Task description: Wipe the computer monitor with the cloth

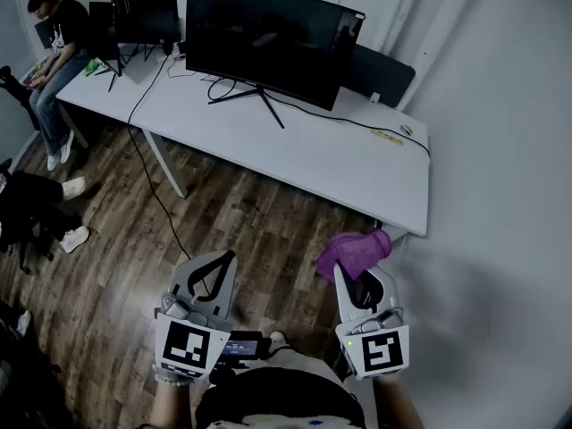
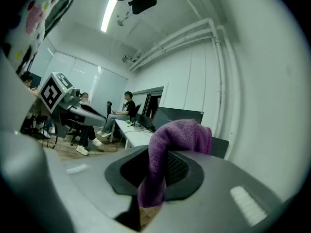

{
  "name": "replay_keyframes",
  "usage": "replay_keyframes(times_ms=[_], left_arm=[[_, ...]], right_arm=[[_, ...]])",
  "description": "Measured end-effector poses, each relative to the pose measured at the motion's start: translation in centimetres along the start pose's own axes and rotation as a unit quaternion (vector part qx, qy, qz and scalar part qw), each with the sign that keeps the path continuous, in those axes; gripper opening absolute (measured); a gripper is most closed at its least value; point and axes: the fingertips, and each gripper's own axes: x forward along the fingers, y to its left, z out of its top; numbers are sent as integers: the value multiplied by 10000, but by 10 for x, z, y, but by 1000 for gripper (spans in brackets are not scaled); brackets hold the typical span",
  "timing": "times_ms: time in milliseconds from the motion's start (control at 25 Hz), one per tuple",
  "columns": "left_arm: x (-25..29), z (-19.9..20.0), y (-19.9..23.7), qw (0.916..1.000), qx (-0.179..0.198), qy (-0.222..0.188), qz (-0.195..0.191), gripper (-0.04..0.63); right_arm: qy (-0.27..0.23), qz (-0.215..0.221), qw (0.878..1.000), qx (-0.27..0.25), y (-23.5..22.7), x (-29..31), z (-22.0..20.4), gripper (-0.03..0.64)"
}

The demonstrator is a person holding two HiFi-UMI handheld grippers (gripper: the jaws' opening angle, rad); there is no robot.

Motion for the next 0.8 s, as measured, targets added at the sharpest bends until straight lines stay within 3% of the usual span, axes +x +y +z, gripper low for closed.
replay_keyframes(times_ms=[800], left_arm=[[-7,-8,34,9999,36,-86,77,6]], right_arm=[[57,-104,9999,-89,12,22,5,72]])
